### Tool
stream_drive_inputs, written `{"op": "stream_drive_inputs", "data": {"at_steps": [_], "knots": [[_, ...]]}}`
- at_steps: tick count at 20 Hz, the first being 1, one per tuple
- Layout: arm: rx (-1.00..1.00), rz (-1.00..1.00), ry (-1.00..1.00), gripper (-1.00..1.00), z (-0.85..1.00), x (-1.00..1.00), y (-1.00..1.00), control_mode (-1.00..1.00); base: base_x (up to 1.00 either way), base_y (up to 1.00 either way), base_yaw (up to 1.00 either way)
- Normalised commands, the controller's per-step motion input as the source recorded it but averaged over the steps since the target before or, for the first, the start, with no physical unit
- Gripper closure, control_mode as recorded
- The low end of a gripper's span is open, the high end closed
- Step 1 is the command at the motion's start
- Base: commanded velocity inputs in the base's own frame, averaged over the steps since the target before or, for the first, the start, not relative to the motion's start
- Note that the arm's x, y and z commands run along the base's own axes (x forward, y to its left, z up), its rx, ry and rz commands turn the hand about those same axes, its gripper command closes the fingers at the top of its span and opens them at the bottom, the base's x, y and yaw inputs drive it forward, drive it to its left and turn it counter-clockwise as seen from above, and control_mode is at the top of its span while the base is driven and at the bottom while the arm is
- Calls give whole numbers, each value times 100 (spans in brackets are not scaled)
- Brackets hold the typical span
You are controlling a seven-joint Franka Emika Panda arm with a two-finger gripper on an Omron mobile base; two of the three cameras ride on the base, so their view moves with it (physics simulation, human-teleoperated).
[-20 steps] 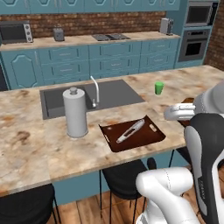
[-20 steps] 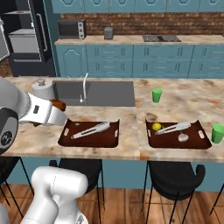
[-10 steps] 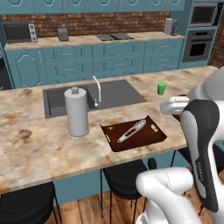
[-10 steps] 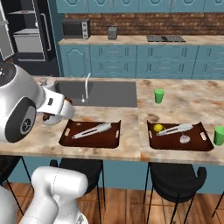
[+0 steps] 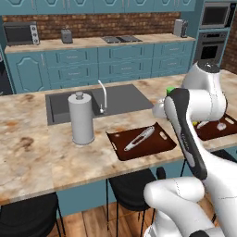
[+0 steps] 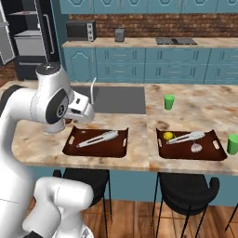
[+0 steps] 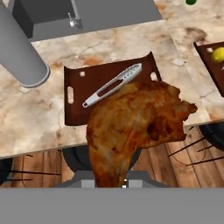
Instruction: Gather the lemon and garlic from the fridge and place them on a tray on the dining counter. Then gather the chicken drumstick and steak from the fridge and place them on the other tray.
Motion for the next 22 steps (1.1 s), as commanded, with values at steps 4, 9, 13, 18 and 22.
{"op": "stream_drive_inputs", "data": {"at_steps": [4, 9, 13, 18, 22], "knots": [[-1, 5, -1, 100, -70, 57, 8, -100, 0, 0, 0], [-3, 7, -7, 100, -68, 34, 27, -100, 0, 0, 0], [-1, 5, -1, 100, -48, 41, 11, -100, 0, 0, 0], [0, 4, 7, 100, -41, 59, 9, -100, 0, 0, 0], [0, 4, 7, 100, -45, 47, 16, -100, 0, 0, 0]]}}
